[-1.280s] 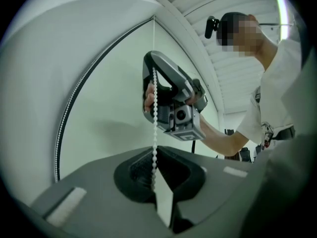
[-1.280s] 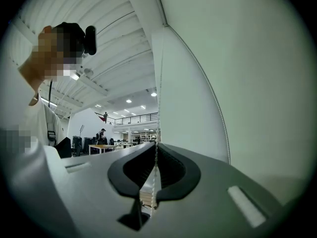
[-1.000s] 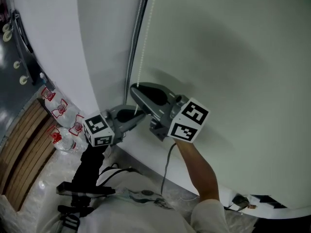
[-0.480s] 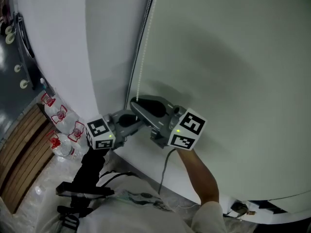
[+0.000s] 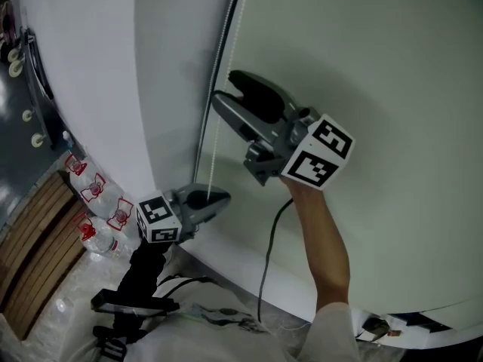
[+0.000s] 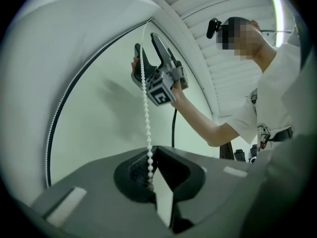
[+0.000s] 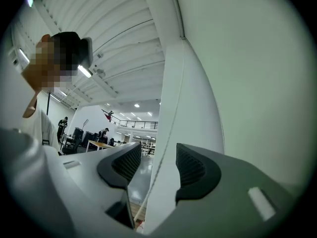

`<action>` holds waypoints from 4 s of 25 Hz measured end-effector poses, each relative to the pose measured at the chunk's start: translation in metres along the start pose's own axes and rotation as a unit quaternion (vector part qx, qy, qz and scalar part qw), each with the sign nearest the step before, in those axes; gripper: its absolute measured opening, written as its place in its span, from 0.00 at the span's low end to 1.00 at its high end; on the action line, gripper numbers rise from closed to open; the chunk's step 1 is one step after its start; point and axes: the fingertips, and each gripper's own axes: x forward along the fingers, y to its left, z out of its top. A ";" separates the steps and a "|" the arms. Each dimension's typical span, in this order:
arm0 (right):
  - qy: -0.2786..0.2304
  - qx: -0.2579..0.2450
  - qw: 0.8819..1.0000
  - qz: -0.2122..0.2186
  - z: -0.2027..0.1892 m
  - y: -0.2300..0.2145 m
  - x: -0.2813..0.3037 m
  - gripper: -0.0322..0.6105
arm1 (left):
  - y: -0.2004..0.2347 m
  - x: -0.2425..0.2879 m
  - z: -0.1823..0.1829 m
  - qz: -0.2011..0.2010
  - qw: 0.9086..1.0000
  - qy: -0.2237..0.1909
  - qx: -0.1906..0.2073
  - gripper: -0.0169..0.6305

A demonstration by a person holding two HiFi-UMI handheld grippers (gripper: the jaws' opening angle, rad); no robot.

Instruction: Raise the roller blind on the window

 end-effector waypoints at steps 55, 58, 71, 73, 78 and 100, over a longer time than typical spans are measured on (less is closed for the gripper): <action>0.020 0.064 0.998 -0.006 -0.034 0.003 -0.009 0.07 | -0.009 0.004 -0.012 -0.014 1.000 0.012 -0.020 0.02; 0.028 0.077 0.997 -0.008 -0.052 0.007 -0.014 0.07 | -0.008 0.002 -0.010 -0.010 1.000 0.008 -0.022 0.02; 0.069 0.124 0.990 -0.001 -0.128 0.032 -0.029 0.07 | -0.003 -0.002 -0.012 -0.005 1.000 0.010 -0.021 0.02; 0.083 0.131 0.988 -0.002 -0.140 0.034 -0.032 0.07 | -0.002 -0.001 -0.011 -0.004 1.000 0.009 -0.022 0.02; 0.077 0.146 0.986 0.002 -0.146 0.039 -0.038 0.07 | -0.003 0.000 -0.008 -0.007 1.000 0.006 -0.023 0.02; -0.057 -0.009 0.998 0.022 0.083 -0.021 0.035 0.26 | -0.006 -0.002 -0.013 -0.008 1.000 0.005 -0.025 0.02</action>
